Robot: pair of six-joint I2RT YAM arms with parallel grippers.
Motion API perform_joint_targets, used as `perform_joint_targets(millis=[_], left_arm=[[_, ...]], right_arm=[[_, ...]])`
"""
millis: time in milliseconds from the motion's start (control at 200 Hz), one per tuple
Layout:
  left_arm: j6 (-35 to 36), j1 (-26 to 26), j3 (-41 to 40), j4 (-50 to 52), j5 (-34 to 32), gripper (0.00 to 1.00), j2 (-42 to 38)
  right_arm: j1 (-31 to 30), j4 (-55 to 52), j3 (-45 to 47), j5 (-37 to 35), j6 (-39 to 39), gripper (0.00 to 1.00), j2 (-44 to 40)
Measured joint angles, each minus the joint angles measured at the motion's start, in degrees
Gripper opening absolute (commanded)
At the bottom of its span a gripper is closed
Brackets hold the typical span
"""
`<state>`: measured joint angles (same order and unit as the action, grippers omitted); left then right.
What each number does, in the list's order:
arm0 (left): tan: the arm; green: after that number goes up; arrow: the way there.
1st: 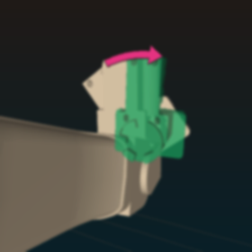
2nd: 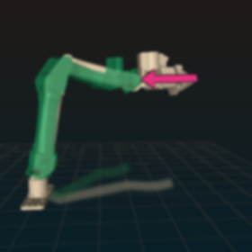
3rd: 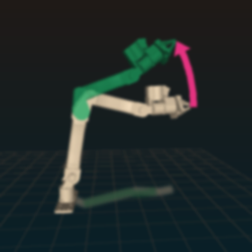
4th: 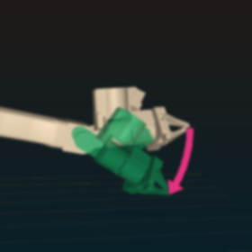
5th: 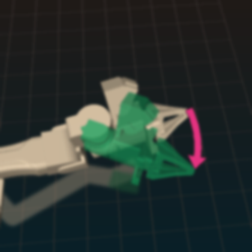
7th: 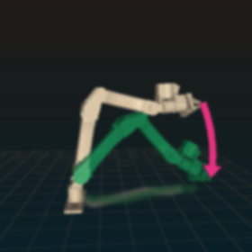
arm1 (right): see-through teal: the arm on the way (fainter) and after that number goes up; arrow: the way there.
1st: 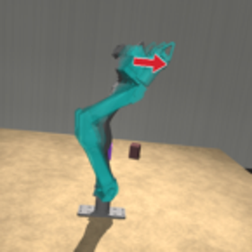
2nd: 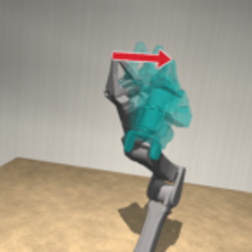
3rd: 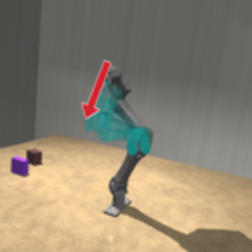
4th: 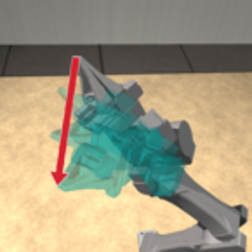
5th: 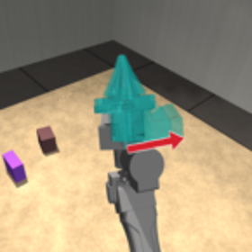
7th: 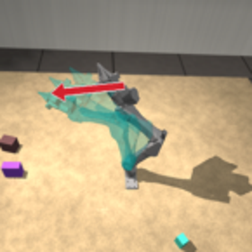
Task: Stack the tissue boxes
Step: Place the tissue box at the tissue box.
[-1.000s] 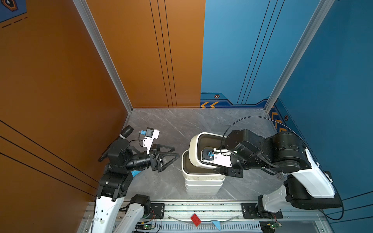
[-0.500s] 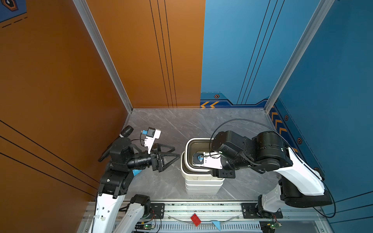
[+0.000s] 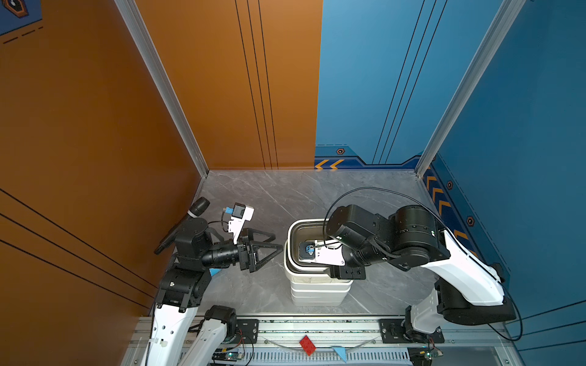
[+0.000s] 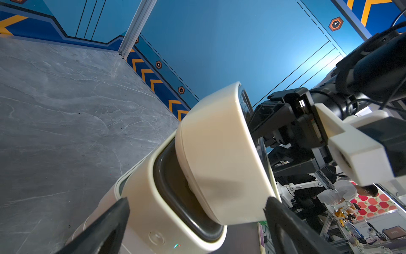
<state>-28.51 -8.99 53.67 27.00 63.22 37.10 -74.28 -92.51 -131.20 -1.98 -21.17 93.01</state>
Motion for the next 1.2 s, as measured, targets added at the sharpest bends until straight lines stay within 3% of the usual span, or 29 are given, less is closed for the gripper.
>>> perform_joint_targets(millis=[1196], left_arm=[[-1.3, 0.0, -0.4, -0.2, 0.1, 0.98, -1.2]], right_arm=[[3.1, 0.0, -1.9, 5.5, -1.9, 0.42, 0.7]])
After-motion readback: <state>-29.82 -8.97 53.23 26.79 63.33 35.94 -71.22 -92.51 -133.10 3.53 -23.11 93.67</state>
